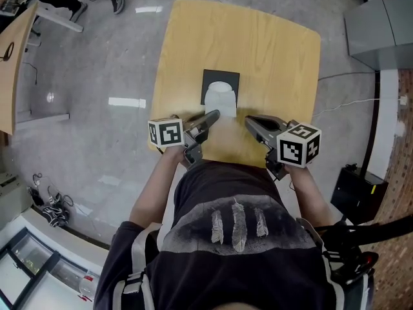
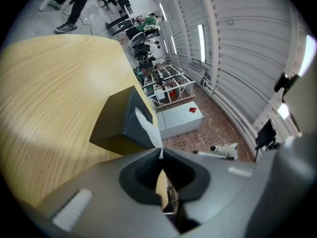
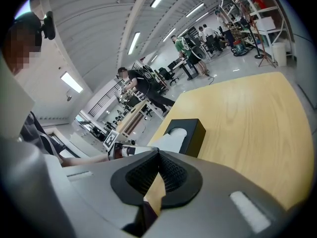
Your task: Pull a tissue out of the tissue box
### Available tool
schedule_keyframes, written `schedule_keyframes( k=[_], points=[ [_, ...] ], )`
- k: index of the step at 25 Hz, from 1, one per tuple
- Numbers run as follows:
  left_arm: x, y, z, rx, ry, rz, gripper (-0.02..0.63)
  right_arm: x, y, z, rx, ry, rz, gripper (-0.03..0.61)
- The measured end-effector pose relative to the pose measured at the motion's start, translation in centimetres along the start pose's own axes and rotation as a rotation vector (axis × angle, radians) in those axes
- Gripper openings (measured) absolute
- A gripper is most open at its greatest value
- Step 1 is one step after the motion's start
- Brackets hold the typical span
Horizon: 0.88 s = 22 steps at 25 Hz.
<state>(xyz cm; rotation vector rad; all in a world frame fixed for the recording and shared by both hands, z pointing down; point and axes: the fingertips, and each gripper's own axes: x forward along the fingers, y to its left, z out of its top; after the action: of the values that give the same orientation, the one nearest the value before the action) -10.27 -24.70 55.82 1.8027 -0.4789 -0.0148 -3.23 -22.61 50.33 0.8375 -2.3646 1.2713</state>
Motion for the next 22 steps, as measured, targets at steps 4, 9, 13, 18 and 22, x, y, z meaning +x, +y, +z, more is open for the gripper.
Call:
schedule_keyframes(
  k=[4, 9, 13, 18, 22],
  points=[
    [0.1, -0.6, 0.5, 0.001, -0.013, -0.017, 0.003, 0.1, -0.3, -0.1, 0.001, 0.007, 0.003, -0.005],
    [-0.3, -1.4, 1.1, 0.041, -0.021, -0.007, 0.003, 0.1, 0.0, 0.0, -0.002, -0.001, 0.003, -0.005],
    [-0.3, -2.2, 1.6, 0.032, -0.031, -0.04, 0.003, 0.2, 0.0, 0.1, -0.001, -0.003, 0.001, -0.005],
    [-0.3, -2.9, 2.0, 0.039, -0.04, -0.058, 0.003, 0.1, 0.1, 0.0, -0.002, -0.004, 0.001, -0.005],
    [-0.3, -3.5, 2.1, 0.045, -0.044, -0.072, 0.003, 0.2, 0.1, 0.0, 0.001, -0.012, 0.003, -0.005]
  ],
)
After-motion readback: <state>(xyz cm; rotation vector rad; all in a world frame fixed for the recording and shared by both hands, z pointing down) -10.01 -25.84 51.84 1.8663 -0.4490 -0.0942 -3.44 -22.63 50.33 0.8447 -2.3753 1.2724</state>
